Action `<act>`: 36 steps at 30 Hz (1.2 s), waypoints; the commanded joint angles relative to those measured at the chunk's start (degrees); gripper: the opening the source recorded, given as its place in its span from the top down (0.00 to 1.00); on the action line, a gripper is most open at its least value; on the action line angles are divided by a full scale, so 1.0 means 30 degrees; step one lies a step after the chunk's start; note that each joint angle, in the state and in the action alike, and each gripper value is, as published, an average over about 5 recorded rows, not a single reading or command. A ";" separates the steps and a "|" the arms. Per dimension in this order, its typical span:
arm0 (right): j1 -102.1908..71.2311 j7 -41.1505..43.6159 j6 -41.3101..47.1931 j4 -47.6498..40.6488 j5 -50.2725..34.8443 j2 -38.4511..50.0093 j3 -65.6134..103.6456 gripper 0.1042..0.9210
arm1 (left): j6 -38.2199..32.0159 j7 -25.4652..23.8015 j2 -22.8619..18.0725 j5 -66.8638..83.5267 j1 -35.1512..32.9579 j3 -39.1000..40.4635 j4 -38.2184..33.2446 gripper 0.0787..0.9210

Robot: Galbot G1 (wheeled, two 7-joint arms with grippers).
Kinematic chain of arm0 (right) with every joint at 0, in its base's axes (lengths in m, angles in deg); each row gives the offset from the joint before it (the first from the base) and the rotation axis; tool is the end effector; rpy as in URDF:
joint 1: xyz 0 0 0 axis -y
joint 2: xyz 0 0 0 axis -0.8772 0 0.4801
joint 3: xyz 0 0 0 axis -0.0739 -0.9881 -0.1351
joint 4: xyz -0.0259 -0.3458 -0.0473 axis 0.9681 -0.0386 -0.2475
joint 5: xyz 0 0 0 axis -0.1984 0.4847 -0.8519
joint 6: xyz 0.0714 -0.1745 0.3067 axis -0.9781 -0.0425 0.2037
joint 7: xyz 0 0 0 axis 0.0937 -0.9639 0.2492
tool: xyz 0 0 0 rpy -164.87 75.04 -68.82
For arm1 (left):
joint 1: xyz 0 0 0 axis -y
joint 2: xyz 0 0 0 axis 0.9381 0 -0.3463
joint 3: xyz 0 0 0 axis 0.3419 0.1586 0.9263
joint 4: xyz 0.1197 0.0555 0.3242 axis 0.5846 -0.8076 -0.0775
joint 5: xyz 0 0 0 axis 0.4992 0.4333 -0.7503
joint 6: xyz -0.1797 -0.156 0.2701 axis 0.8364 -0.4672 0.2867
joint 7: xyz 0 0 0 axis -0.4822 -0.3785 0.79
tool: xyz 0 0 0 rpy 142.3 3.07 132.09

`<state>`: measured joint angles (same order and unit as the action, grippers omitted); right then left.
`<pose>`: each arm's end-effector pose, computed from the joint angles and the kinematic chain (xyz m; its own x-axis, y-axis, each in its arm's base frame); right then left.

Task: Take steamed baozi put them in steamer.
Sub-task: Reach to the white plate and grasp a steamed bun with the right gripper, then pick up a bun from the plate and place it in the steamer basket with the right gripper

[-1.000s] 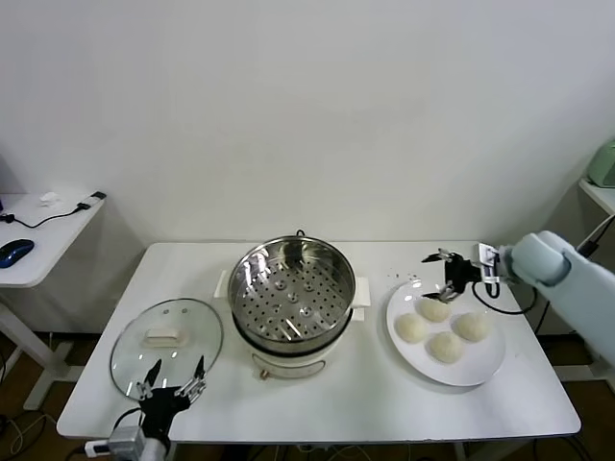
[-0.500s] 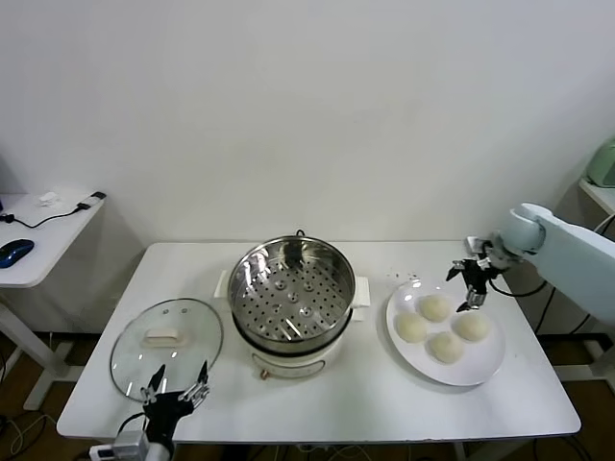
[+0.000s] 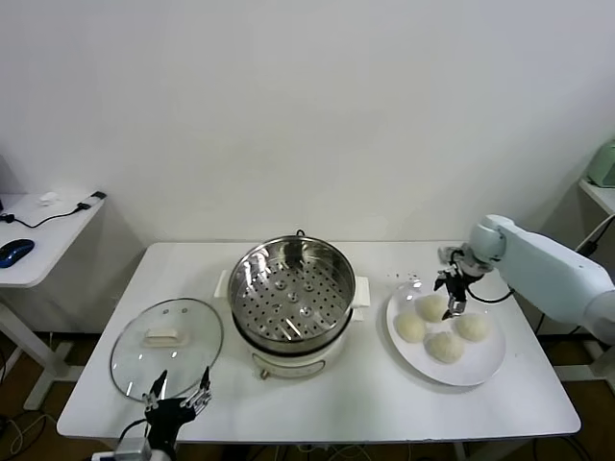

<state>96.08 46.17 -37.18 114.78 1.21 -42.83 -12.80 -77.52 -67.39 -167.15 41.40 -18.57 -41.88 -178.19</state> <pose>0.5863 -0.1738 -0.2360 -0.1001 -0.0822 0.9916 -0.9943 0.0464 -0.0965 0.1306 0.0510 -0.3533 -0.9281 -0.0661 0.3665 -0.0827 0.9961 -0.0299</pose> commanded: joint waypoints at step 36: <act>1.6196 0.1326 -0.8704 1.0425 -0.6191 -0.7042 -0.9417 0.41 | -0.0154 0.0048 0.0302 -0.0738 -0.0474 0.0913 -0.0867 0.12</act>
<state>133.33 49.36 -52.06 135.62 -14.12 -51.58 -34.74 -77.96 -67.20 -166.65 39.55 -19.77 -39.64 -180.36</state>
